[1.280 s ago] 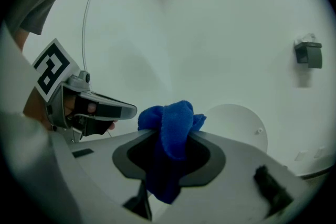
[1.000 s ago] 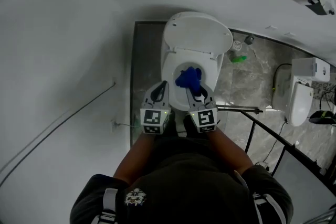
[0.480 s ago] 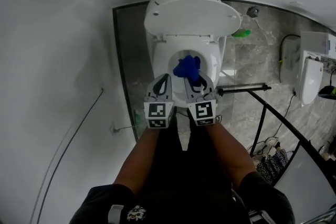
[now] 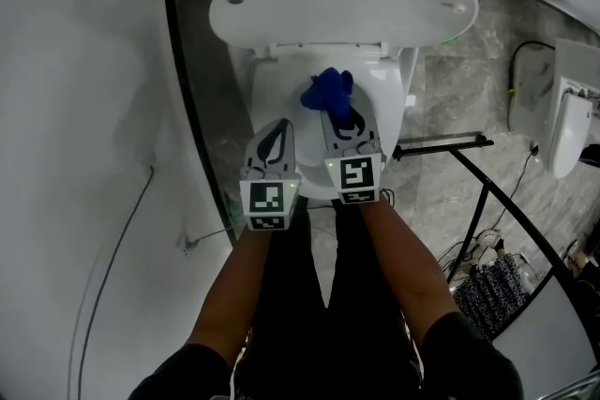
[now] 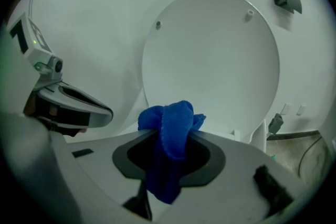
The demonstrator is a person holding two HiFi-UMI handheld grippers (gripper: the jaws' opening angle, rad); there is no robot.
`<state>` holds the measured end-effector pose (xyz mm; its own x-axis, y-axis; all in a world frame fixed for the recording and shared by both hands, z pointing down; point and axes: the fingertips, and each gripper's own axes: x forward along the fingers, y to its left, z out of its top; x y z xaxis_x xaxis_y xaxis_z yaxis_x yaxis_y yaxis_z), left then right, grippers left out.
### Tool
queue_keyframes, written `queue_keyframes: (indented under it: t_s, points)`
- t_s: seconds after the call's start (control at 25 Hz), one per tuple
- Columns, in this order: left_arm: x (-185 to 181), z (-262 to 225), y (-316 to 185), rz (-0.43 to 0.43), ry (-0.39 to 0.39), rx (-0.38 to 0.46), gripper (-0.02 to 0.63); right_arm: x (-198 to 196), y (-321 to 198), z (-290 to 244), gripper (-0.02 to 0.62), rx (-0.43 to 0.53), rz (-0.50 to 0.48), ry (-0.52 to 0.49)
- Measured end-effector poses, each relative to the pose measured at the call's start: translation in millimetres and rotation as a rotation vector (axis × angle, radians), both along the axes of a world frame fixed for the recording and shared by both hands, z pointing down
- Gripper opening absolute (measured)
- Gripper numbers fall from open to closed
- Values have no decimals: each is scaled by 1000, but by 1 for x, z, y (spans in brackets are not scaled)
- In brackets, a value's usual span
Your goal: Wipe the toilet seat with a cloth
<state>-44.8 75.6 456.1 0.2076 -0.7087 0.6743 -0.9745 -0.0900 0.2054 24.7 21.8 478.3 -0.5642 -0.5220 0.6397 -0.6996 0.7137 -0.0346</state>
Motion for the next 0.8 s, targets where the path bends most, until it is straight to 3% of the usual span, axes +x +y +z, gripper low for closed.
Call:
queue_keyframes:
  t_s: [0.36,0.8]
  points:
    - [0,39,1,40,-11,-3,11,-30,-24,62,110,-17,-45,24]
    - [29,53,18,93,5,-26,11,10,-55,84,110,-120,58,73]
